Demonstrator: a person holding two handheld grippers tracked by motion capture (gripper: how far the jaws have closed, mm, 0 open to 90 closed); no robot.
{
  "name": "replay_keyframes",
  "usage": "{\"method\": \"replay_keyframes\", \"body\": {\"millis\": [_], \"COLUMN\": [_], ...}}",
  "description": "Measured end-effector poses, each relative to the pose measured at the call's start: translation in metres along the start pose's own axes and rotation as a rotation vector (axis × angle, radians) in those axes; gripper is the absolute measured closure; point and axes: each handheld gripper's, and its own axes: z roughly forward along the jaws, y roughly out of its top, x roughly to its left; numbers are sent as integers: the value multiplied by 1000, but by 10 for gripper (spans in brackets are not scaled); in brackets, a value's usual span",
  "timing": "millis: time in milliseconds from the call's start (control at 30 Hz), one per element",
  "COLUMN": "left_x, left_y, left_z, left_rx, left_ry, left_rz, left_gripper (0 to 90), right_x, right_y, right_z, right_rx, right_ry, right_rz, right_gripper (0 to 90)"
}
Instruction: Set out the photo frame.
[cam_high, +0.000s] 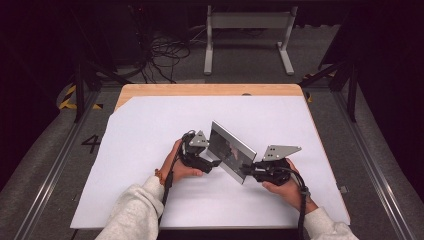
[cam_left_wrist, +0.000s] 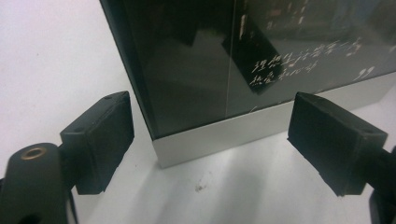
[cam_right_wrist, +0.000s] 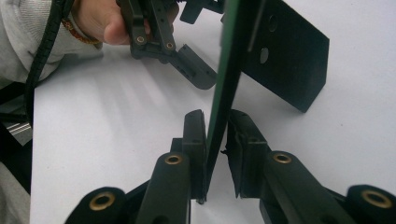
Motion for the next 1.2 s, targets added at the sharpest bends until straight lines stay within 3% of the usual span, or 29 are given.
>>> {"method": "replay_keyframes", "body": {"millis": [200,367,567,667,867,1100,1200], "left_x": [-3,-3,-3,-2,-3,-10,-16], "left_y": [1,1,0,-1,-2,-7,-10], "left_z": [4,3,-2,-5,-10,-21,-24], "left_rx": [21,24,26,34,46,72,78], "left_ry": [-11,-10,-31,-57,-57,-92,-65], "left_rz": [29,28,39,51,66,78,96], "left_gripper": [166,189,269,337,403,449,459], "right_x": [-1,2,3,1,-1,-6,-7], "right_y": [-1,-3,-8,-11,-14,-14,-14], "right_z": [0,-1,-6,-6,-6,-8,-8], "right_rx": [-4,-6,5,20,29,31,30], "right_ry": [-5,-34,-100,-111,-112,-107,-104], "right_rz": [11,9,-7,-8,3,26,26], "right_gripper": [783,773,774,797,796,779,768]}}
